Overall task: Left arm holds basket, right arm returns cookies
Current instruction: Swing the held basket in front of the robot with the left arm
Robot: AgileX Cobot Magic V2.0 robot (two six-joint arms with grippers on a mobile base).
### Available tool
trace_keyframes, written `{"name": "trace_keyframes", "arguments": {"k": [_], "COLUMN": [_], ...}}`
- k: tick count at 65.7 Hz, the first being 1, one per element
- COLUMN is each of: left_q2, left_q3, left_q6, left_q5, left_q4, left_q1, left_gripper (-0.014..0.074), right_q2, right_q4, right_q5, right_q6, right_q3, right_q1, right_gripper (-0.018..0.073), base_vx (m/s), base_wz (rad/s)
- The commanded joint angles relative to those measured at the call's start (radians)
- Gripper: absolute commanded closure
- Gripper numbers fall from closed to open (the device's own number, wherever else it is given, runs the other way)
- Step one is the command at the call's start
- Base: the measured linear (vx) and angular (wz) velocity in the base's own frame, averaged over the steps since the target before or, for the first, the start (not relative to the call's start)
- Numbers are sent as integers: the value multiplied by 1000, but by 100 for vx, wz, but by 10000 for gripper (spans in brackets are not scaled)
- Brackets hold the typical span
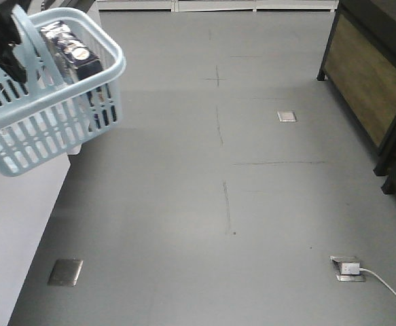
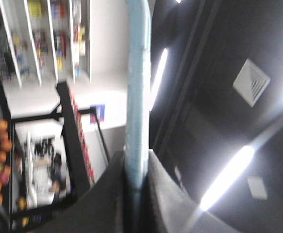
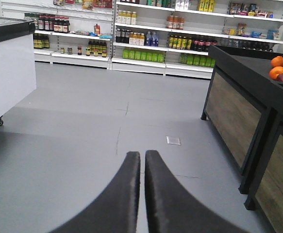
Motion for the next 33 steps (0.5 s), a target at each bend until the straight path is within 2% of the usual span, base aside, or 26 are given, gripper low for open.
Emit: {"name": "trace_keyframes", "arguments": {"k": [1,10,33], "left_q2": [-51,-51,-51], "left_q3": [-43,-41,71], "left_q6": [-33,-36,-36], "left_q5": [-128,-163,-242], "left_q4": [13,64,62], "left_q1": [-61,-131,-282], "left_gripper": [601,601,601], "right_q2": [-11,-11,-11], "right_q4": [-5,-5,-5], "right_q5": [-76,-76,-76], "right_q6": [-5,-5,-5], "right_q3": [18,18,18], "right_q1": [-1,-1,-1], "right_gripper": [562,562,562], "base_vx": [0,0,0], "base_wz": [0,0,0]}}
